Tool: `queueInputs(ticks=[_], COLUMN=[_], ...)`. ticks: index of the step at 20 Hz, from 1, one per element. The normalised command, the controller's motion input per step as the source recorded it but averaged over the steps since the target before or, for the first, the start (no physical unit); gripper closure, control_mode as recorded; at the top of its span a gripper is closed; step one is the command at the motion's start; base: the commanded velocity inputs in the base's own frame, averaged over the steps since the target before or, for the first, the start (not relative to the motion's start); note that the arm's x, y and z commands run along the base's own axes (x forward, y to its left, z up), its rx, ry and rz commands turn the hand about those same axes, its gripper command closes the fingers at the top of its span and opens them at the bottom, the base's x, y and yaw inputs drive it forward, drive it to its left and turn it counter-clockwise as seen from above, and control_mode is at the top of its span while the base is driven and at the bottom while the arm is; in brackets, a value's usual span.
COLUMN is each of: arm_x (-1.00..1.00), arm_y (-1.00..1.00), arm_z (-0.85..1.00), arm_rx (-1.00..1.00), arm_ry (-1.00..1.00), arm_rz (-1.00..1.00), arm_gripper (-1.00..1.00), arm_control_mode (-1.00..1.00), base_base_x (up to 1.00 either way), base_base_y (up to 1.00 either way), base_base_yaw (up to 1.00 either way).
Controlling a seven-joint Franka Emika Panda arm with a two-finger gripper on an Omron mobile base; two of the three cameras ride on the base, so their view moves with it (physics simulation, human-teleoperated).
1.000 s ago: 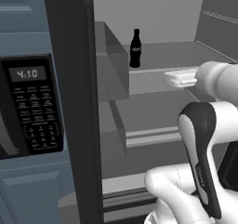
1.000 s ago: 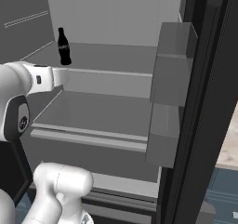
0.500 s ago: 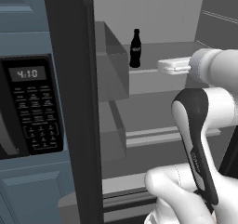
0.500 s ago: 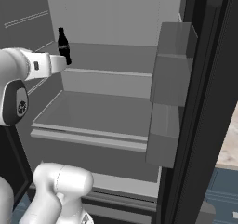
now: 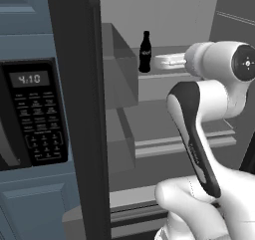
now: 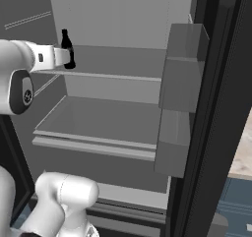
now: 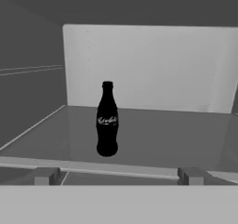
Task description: Open the fridge, grab two sodas, and place both sodas inside the bowl with ice on the dining counter.
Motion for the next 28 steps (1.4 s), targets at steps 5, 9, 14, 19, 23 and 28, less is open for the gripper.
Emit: queueInputs(ticks=[5, 9, 14, 19, 23, 28], arm_x=[0.47, 0.44, 0.44, 0.43, 0.39, 0.3], arm_y=[0.31, 0.08, 0.0, 0.0, 0.0, 0.02], arm_z=[0.07, 0.06, 0.0, 0.0, 0.0, 0.0], arm_rx=[0.0, 0.0, 0.0, 0.0, 0.0, 0.0], arm_ry=[0.0, 0.01, 0.08, 0.16, 0.15, 0.1], arm_rz=[0.0, 0.0, 0.0, 0.0, 0.0, 0.0], arm_gripper=[-1.0, -1.0, -1.0, -1.0, -1.0, -1.0], arm_control_mode=[-1.0, -1.0, -1.0, -1.0, -1.0, -1.0], base_base_x=[0.0, 0.0, 0.0, 0.0, 0.0, 0.0], base_base_y=[0.0, 0.0, 0.0, 0.0, 0.0, 0.0], base_base_yaw=[0.0, 0.0, 0.0, 0.0, 0.0, 0.0])
